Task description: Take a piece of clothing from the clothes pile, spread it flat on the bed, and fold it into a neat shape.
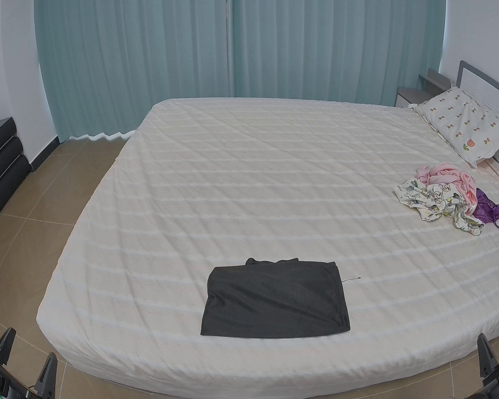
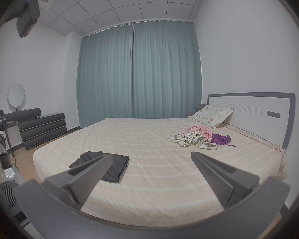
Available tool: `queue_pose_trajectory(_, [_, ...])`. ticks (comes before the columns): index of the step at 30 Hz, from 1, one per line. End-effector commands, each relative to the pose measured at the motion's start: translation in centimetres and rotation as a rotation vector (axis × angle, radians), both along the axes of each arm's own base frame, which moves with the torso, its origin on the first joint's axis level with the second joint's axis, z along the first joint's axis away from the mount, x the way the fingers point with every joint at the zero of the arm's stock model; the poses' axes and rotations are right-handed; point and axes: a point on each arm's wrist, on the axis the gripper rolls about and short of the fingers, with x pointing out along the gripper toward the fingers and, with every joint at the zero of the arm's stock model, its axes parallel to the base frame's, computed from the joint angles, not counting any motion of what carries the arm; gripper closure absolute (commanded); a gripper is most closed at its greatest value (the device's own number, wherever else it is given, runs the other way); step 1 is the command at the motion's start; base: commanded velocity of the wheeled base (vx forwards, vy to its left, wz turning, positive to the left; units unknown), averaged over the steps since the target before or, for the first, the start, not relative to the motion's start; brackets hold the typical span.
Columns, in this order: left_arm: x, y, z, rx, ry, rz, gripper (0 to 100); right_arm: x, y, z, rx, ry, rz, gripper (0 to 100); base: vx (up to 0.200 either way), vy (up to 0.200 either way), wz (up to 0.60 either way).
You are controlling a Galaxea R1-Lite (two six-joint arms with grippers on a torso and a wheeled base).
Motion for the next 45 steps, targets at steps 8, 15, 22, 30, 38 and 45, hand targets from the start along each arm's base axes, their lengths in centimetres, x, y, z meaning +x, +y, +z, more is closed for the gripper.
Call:
queue_pose_trajectory(8, [0.05,0.00,-0.46,0.000,0.007,0.000,0,0.03,0.00,-0.53,-0.002,0.005,-0.002,0,0.000,0.000,0.00])
queue_pose_trajectory(15, [0.05,0.00,-0.46,0.000,0.007,0.000,0,0.01,0.00,-0.52,0.000,0.002,-0.002,0,0.000,0.000,0.00])
queue_pose_trajectory(22, [0.05,0.00,-0.48,0.000,0.008,0.000,0,0.03,0.00,-0.52,0.000,0.004,0.001,0,0.000,0.000,0.00])
queue_pose_trajectory(30, [0.05,0.00,-0.46,0.000,0.007,0.000,0,0.03,0.00,-0.52,0.000,0.004,-0.002,0,0.000,0.000,0.00])
queue_pose_trajectory(38, [0.05,0.00,-0.48,0.000,0.008,0.000,0,0.03,0.00,-0.52,0.000,0.004,-0.002,0,0.000,0.000,0.00])
queue_pose_trajectory(45, [0.05,0.00,-0.46,0.000,0.007,0.000,0,0.01,0.00,-0.52,0.003,0.002,-0.002,0,0.000,0.000,0.00])
